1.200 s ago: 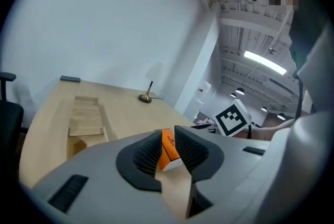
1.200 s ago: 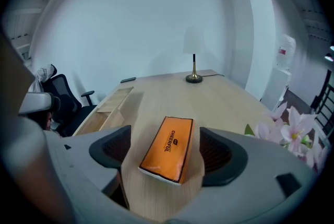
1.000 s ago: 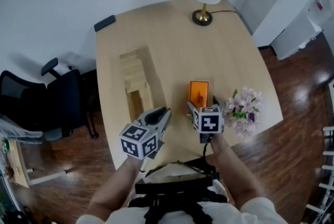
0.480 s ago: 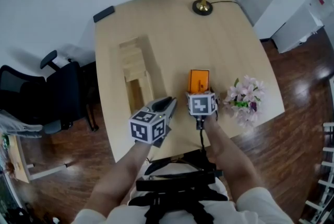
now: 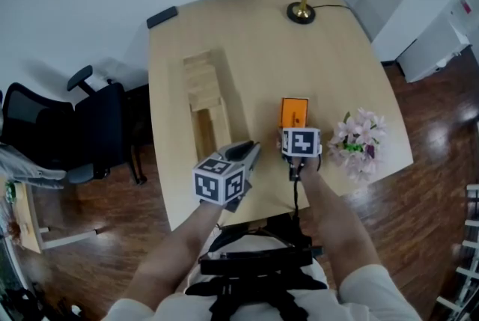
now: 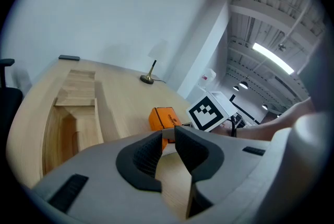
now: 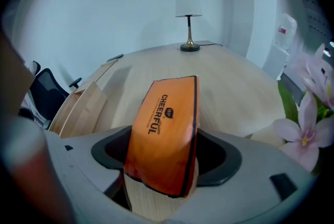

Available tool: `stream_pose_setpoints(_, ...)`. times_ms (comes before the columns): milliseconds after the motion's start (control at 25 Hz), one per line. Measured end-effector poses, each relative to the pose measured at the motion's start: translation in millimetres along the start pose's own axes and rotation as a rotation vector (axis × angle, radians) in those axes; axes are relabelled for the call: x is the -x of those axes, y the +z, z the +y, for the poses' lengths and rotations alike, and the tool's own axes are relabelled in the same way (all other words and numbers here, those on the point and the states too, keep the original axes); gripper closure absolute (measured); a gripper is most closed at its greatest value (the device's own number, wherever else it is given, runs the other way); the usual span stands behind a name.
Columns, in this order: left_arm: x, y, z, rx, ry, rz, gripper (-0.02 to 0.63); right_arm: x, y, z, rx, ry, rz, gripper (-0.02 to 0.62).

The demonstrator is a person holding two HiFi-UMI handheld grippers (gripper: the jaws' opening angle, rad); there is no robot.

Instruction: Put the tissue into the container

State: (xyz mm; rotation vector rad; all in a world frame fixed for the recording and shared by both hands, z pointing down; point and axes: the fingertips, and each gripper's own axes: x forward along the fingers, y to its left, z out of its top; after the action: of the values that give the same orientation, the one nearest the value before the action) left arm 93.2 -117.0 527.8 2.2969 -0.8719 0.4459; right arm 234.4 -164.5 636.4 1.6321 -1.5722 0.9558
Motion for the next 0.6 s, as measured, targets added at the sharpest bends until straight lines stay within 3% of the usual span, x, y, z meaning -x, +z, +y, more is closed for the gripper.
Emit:
stream_pose_setpoints(120, 6, 1, 0, 0.005, -0.002, -0.01, 0.532, 5, -4, -4, -0.007, -0.006, 0.022, 0.238)
stream_pose_setpoints(240, 14, 3, -1, 0.012, -0.007, -0.028, 0.532, 11, -4, 15, -0.072, 0.125, 0.014, 0.241)
stream_pose_setpoints(600, 60, 17, 6, 0.028, 0.011, -0.112, 0.532, 62, 40, 28, -0.043, 0.187, -0.131, 0.241)
